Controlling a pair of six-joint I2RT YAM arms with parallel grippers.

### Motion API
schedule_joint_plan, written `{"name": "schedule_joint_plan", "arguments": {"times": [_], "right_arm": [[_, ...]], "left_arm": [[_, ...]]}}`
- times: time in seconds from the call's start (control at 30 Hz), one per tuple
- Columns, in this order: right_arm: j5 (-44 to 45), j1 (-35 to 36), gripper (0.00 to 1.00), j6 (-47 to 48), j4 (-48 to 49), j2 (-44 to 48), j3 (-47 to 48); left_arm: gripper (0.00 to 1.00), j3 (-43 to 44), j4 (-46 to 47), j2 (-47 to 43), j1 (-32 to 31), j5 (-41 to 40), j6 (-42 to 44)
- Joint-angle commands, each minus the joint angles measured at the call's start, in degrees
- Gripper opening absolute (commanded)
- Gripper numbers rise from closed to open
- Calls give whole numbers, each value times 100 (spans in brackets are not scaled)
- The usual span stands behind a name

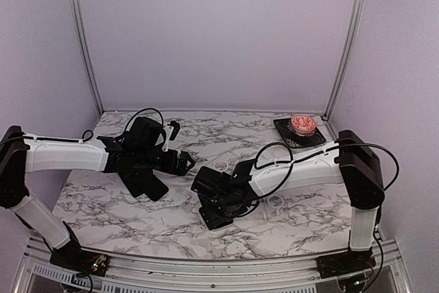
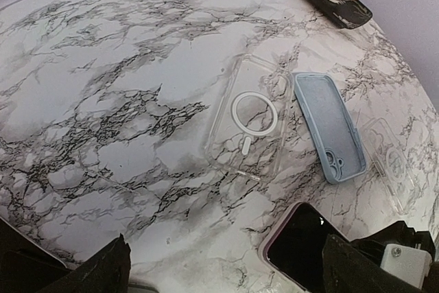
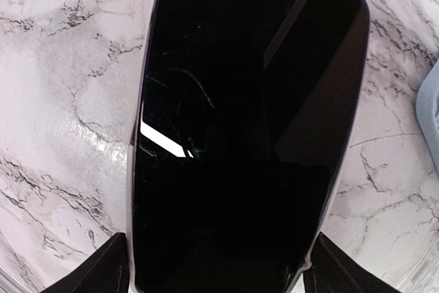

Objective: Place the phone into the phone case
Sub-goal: Move the phone with the phone case to the center of the board, then pick up the phone with the phone case at the center of the board.

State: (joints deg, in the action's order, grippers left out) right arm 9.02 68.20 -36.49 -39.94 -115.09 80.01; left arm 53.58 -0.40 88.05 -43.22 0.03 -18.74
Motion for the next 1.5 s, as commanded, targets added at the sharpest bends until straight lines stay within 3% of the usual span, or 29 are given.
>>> {"name": "schedule_joint_plan", "arguments": {"times": [0.0,0.13,0.37,0.53,0.77,1.03,1.23,1.4,1.47], "right_arm": [[346,-38,2,264,420,364,-338],[233,-87,0,296,637,372,-513],[447,-97,0,343,1093,723,-794],[473,-107,0,384,1853,939,-1383],[676,-114,0,533,2136,1032,-1517],[786,-123,0,568,2772,1374,-1963],[654,-206,0,483,2083,984,-1508],[474,-163,64,416,1058,930,-806],[144,-251,95,441,829,1035,-747]], "left_arm": [[99,-364,838,-107,-6,481,-292],[99,-524,1189,67,-7,988,-808],[99,-646,1447,379,-10,1100,-1333],[99,-813,1885,448,-11,1222,-1623],[98,-1031,2723,873,-11,1594,-2355],[98,-1065,2963,1037,-124,1592,-2482],[97,-1095,3022,1199,-134,1561,-2599],[97,-1168,3013,1082,-149,1447,-2456],[97,-1199,3018,1050,-158,1414,-2405]]}}
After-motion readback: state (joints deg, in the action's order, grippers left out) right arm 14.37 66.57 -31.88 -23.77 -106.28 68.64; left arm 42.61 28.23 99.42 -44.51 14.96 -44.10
